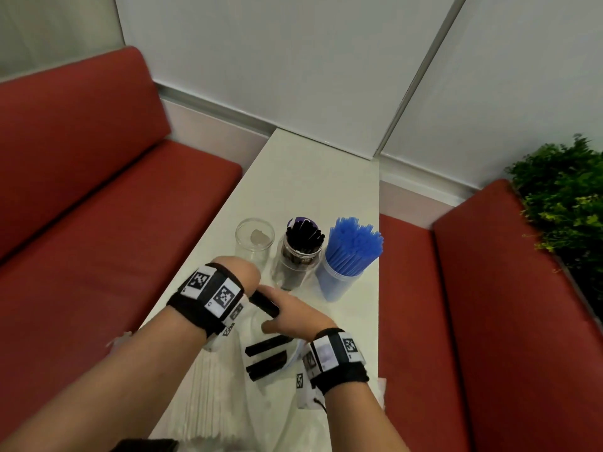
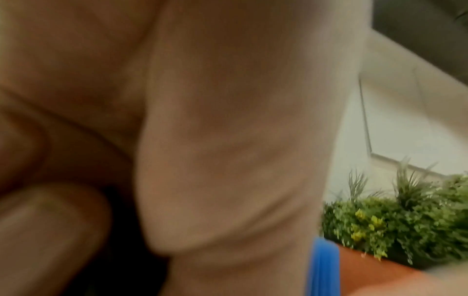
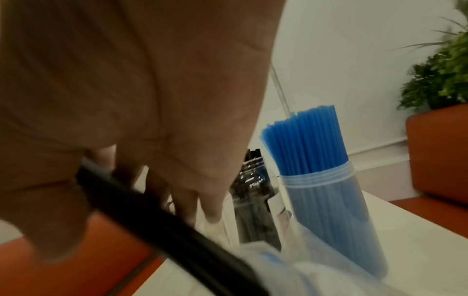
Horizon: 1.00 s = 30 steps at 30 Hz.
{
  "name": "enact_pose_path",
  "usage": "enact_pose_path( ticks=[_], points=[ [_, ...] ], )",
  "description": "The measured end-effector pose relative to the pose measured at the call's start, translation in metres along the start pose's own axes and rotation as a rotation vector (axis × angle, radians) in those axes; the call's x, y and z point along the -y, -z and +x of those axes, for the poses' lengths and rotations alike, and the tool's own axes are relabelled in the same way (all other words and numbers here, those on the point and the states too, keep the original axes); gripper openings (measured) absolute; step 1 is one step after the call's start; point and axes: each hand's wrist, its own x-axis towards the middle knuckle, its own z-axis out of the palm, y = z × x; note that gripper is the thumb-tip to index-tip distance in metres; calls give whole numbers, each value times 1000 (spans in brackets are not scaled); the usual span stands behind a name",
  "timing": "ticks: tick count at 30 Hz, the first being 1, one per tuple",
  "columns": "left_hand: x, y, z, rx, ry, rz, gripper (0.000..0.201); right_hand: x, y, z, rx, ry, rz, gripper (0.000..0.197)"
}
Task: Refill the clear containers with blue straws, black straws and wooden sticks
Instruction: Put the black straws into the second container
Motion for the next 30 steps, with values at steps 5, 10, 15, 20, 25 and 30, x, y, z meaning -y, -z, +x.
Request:
enact_pose_path(
  ticks=[5,10,15,20,25,30],
  points=[
    [3,61,-49,-126,-146,-130,19,22,-15,0,-374,49,316,15],
    [28,82,-72,-463,-532,-1165,44,41,26,-20,-700,103,588,26],
    [12,51,-30,-233,-210,-2111,34,91,79,-40,-826,327,820,31],
    [-18,19,-20,432,-326,-2609,38,118,81,-39,-787,344,806,25],
    [-31,17,-17,458,-274,-2651,32,113,70,-39,-769,286,765,21],
    [-33,5,-12,585,-230,-2589,26,113,75,-39,-774,307,792,20]
  ],
)
